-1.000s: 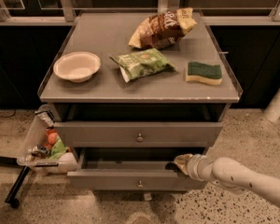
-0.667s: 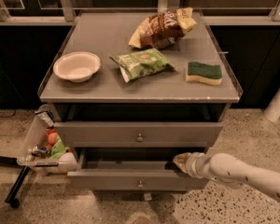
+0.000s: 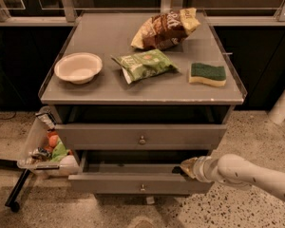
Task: Open middle drawer
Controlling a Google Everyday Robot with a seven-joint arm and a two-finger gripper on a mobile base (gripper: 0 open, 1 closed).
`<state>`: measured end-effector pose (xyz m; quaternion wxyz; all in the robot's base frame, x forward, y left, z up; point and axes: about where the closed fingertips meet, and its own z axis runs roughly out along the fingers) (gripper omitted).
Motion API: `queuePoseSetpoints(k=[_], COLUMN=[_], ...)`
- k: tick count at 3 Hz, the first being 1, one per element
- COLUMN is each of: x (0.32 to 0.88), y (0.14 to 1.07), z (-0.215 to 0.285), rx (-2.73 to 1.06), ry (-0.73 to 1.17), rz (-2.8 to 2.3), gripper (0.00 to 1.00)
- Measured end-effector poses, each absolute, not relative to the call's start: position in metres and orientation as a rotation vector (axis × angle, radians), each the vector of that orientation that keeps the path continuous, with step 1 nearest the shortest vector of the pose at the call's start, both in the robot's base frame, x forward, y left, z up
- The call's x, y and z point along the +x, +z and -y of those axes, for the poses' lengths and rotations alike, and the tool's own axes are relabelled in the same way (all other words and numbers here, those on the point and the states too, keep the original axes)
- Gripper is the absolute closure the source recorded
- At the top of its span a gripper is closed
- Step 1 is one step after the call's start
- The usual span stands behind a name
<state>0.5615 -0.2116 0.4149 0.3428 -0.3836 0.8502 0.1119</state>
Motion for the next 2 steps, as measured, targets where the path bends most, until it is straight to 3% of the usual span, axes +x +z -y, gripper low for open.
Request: queuePoseSetpoints(k=[2], x=[0.548], y=[0.407], z=[0.197], rx=[-1.097], ry=[0.354], rz=[-2.16], gripper=[1.0])
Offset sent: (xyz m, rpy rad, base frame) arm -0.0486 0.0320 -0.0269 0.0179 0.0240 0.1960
